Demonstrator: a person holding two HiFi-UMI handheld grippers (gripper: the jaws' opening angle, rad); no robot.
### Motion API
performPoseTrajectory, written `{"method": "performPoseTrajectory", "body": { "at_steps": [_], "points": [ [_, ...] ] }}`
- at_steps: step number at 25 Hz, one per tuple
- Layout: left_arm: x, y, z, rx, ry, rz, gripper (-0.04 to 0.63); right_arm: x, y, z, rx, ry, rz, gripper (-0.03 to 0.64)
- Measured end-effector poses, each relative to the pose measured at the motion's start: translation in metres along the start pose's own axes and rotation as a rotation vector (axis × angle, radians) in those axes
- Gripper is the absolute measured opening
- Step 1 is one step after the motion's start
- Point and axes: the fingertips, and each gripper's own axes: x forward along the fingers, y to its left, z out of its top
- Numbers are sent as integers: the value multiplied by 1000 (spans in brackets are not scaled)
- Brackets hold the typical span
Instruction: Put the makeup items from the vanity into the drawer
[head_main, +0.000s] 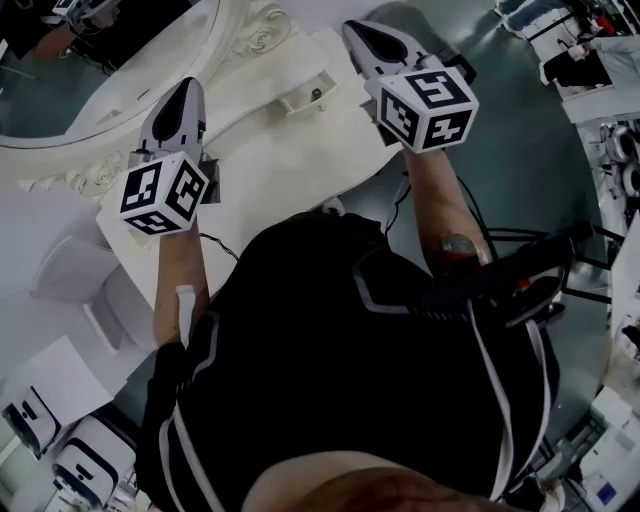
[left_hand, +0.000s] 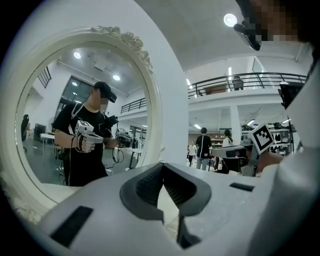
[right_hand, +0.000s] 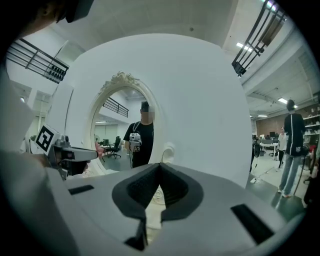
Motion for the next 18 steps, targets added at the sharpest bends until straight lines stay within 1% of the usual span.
{"method": "performPoseTrajectory", "body": {
  "at_steps": [3,6,9,13,16,18],
  "points": [
    [-3,1,2,-1,-14,8,3,-2,1,3,-10,-3,1,3],
    [-5,1,5,-5,-31,-1,3,-3,0,4,-15,-5,-1,3],
    [-4,0,3,-5,-20,-4,3,-4,-1,4,-15,-6,-4,3],
    [-4,3,1,7,-8,20,3,-3,0,4,-19,-5,-1,3],
    [-4,4,1,30,-2,47,3,-3,-1,4,-20,-2,-2,4],
    [-4,4,2,33,-4,49,3,-4,-2,3,-20,0,-4,3]
  ]
}}
